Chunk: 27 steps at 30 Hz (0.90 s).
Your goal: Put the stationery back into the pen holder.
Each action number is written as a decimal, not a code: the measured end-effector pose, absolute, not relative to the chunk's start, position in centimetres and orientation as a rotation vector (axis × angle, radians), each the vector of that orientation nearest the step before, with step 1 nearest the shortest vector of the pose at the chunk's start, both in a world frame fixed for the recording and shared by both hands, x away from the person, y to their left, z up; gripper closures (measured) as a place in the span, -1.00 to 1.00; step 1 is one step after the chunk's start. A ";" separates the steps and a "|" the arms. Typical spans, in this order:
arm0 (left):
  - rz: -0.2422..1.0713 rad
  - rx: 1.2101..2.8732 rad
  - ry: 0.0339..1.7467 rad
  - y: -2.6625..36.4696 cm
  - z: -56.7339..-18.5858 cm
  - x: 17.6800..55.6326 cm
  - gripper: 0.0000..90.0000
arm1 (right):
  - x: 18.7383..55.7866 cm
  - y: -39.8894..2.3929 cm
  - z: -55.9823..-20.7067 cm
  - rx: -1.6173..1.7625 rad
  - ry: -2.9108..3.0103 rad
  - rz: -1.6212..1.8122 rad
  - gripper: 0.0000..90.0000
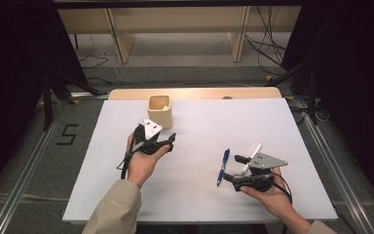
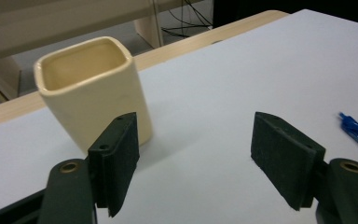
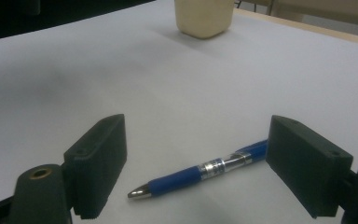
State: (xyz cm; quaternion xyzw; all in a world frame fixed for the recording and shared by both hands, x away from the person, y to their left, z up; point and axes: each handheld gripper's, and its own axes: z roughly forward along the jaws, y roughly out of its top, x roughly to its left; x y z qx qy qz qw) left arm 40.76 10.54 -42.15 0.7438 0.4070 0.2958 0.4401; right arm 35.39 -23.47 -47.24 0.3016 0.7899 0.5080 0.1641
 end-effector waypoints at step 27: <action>0.628 1.915 0.955 10.6 -45.2 35.3 -0.17 | 35.3 -24.6 -46.7 0.845 2.322 1.402 0.85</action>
